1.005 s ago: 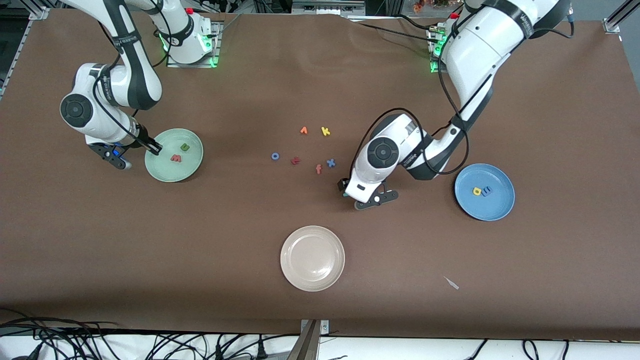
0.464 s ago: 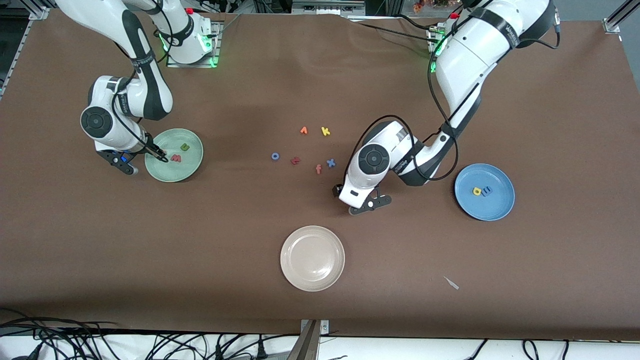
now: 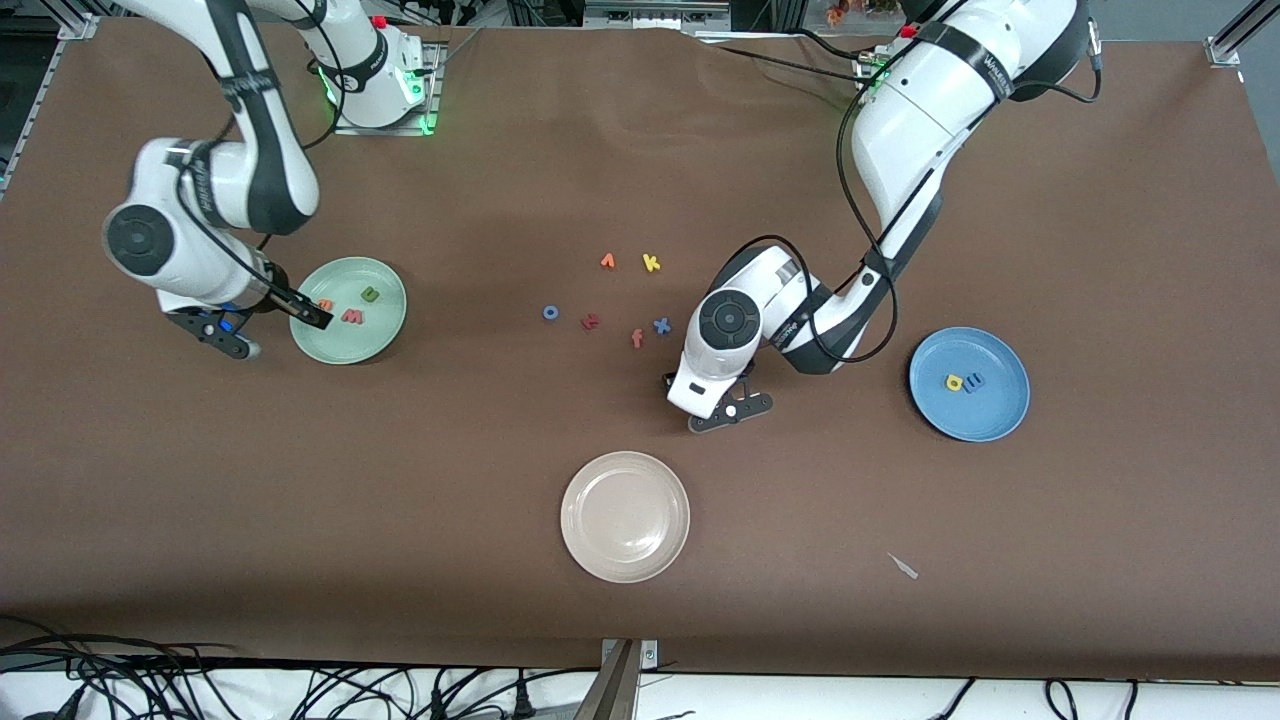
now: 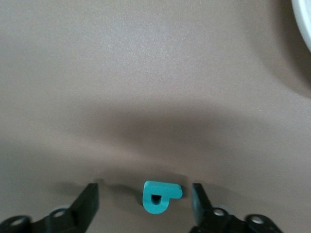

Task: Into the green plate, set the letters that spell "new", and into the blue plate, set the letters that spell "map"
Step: 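Grasp teal b with the left gripper while the right gripper returns to rest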

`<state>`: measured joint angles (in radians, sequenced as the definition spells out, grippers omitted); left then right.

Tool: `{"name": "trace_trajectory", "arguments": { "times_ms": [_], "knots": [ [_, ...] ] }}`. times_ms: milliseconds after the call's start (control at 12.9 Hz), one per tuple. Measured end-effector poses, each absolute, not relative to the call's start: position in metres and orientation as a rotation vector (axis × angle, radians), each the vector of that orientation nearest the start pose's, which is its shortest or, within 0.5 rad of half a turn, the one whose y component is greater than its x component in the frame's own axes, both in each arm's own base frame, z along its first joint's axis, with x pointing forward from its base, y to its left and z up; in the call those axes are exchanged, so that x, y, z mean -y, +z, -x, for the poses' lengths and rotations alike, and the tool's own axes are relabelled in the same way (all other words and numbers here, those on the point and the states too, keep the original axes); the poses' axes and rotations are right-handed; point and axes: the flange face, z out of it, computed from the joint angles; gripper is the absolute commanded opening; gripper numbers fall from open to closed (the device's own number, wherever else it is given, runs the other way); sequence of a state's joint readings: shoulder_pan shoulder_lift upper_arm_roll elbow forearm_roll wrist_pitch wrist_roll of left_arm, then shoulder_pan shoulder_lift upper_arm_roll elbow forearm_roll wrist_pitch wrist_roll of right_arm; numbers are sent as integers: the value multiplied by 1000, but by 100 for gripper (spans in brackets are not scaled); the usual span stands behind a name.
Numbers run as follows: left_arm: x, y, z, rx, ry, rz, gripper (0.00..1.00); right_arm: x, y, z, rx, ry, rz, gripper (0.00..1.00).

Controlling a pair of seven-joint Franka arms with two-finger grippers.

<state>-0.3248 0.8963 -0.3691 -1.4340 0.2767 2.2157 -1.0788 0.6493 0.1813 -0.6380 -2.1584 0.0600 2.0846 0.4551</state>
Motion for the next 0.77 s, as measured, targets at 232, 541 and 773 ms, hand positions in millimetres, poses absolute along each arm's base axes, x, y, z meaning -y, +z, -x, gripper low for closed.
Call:
{"name": "trace_trajectory", "arguments": {
  "times_ms": [232,541,773],
  "knots": [
    [414,169,-584,522,150,3099,69,-14,435,-556,-556,366,3120,100],
    [418,170,-582,519,145,3103,55,-13,567,-559,-321,319,3120,100],
    [420,172,-583,521,141,3107,46,-1,569,-570,-244,250,3112,100]
  ]
}}
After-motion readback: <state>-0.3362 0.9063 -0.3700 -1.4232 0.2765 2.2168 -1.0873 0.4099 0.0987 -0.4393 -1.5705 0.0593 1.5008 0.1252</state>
